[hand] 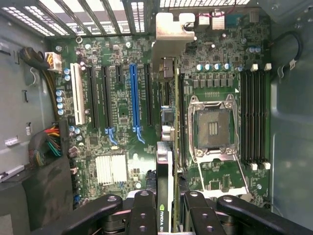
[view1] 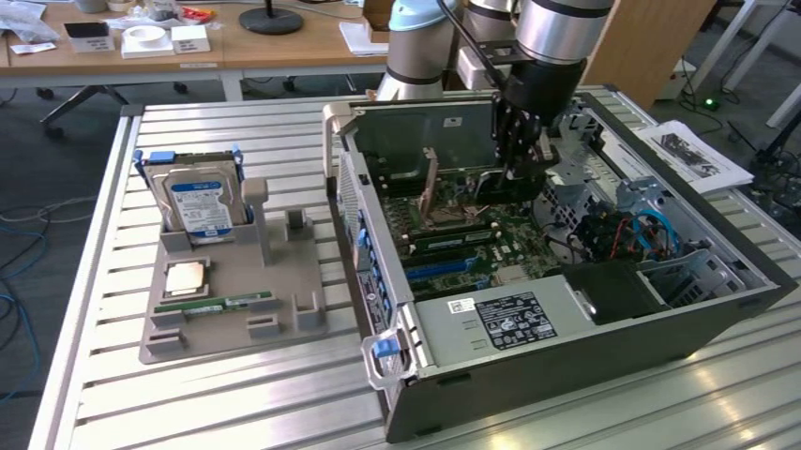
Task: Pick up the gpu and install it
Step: 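Insert the gpu into the slot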
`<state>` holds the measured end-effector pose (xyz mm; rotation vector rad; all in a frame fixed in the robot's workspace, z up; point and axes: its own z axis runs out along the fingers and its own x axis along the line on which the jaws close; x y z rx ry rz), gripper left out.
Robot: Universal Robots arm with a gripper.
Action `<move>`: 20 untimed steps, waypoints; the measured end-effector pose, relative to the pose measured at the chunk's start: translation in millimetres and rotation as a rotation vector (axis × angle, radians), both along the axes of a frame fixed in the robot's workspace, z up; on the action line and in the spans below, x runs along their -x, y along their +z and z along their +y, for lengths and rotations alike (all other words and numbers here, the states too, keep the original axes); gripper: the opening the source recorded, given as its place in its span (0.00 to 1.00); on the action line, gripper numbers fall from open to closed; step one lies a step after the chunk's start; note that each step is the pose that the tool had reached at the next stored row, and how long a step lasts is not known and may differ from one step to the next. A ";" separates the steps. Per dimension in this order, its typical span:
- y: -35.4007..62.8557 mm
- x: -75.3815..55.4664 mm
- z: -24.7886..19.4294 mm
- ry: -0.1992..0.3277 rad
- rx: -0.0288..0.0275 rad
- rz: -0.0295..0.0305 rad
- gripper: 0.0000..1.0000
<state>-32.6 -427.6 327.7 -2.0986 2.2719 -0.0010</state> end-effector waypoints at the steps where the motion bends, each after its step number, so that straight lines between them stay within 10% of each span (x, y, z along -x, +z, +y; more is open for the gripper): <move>1: 0.0 0.2 0.0 0.000 0.0000 0.0000 0.27; 20: -0.1 0.3 -8.7 0.000 0.0000 0.0001 0.27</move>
